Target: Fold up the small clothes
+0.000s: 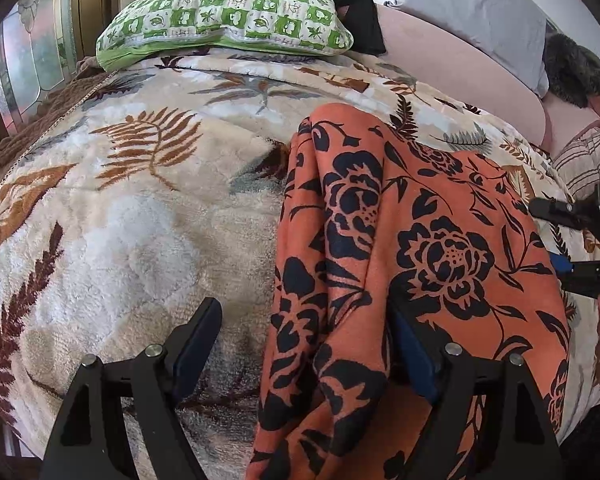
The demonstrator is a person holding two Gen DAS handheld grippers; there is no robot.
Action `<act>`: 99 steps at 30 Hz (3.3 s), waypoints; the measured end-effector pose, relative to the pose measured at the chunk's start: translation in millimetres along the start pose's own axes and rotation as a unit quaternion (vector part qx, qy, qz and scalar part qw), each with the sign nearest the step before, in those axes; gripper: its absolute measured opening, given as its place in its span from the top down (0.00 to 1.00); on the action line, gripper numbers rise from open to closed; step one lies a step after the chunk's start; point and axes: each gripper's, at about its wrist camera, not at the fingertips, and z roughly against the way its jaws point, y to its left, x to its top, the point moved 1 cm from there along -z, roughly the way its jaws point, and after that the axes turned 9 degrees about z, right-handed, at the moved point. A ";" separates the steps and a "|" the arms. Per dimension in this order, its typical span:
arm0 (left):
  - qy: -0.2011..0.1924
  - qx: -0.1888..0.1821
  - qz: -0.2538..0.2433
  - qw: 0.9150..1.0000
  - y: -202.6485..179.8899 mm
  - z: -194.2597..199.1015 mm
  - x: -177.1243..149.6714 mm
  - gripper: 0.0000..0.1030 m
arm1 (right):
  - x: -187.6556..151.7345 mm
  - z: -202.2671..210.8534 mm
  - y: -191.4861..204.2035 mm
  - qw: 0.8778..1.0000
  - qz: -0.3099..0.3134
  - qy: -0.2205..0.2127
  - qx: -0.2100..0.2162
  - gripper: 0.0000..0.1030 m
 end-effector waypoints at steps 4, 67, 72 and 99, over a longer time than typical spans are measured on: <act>0.003 -0.005 0.005 1.000 2.3 -0.8 0.6 0.18 | 15.7 -33.2 -20.9 0.998 -0.052 0.020 0.023 0.28; -0.005 -0.062 0.038 0.997 8.7 44.6 47.3 0.41 | -62.6 26.1 68.4 0.994 0.082 -0.019 0.067 0.14; -0.010 -0.045 0.024 0.999 3.7 51.3 32.2 0.39 | -61.9 20.2 65.7 0.995 0.087 -0.013 0.044 0.12; -0.006 -0.113 0.075 0.991 24.4 65.7 10.2 0.22 | -143.0 104.8 -17.9 0.995 -0.001 -0.088 0.037 0.10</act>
